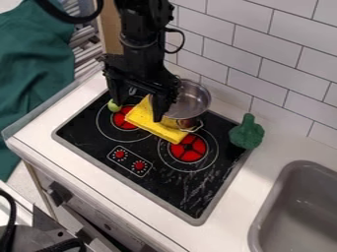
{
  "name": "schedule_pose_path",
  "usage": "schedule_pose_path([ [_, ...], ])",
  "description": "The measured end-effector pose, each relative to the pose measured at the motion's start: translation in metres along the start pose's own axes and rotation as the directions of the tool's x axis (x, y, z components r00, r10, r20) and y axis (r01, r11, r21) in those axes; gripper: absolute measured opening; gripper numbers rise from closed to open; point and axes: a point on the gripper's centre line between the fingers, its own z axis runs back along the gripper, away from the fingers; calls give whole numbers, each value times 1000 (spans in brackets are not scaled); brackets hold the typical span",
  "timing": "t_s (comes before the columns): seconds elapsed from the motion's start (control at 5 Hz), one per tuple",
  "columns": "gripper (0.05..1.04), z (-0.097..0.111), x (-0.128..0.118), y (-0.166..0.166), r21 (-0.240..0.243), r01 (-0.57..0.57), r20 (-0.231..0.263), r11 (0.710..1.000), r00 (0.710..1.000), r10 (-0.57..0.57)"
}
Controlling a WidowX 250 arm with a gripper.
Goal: Put the silver pot to the lower right of the burner
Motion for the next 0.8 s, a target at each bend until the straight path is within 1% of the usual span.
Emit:
schedule_pose_path([
  [0.2,1000,-7,-5,-1,-4,-1,-29,1000,1000,1],
  [0.4,1000,-16,9,-5,-22,7,-1,1000,1000,-7],
  [0.6,1000,-24,33,-6,-24,-15,22,1000,1000,15],
  [0.8,1000,-39,57,-9,-37,-56,23,998,998,57],
])
